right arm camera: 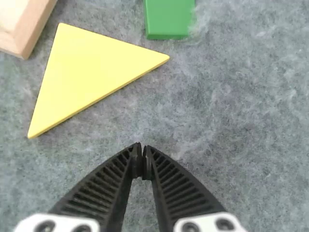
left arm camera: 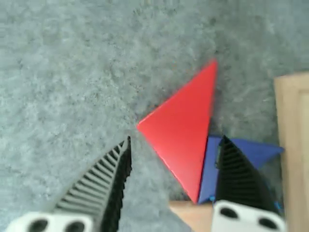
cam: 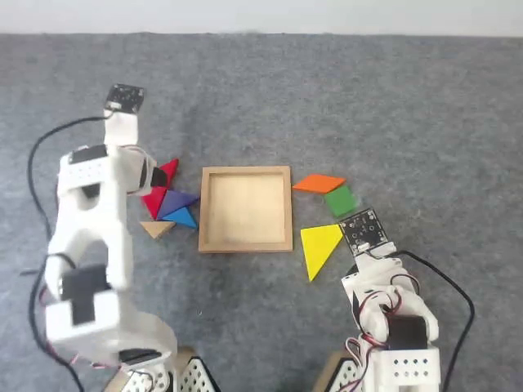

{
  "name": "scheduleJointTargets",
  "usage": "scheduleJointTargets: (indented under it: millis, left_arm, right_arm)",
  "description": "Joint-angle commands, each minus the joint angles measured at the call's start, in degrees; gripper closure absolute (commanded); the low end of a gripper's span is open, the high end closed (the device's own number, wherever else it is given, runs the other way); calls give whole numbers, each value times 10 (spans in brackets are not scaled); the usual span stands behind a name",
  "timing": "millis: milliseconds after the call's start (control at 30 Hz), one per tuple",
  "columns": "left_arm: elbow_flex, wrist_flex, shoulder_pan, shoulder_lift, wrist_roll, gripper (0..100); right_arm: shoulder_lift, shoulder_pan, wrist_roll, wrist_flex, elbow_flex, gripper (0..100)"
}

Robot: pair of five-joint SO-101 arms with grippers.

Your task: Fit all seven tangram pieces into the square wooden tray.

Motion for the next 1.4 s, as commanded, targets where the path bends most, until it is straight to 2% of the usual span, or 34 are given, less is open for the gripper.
scheduleJointTargets:
  millis: [0,300,467,667,733,833,1167,1367]
  left_arm:
    - [-124,56,-5,79,40,732]
    - [-138,48,8,117,15,720]
    - [-147,24,6,118,18,710]
    - [-150,38,-4,144,45,709]
    - [-174,56,-18,154,88,709]
    - [-206,92,-4,182,101,699]
    - [-421,258,10,335,83,700]
    - [-438,278,12,350,65,710]
  right_arm:
    - [-11,0,5,8,10,991]
    - [-11,0,5,8,10,991]
    - [-11,0,5,8,10,991]
    - [-11,0,5,8,10,991]
    - [-11,0,5,8,10,991]
    - [-11,0,5,8,10,991]
    - [-11,0,5,8,10,991]
    - [-11,0,5,8,10,991]
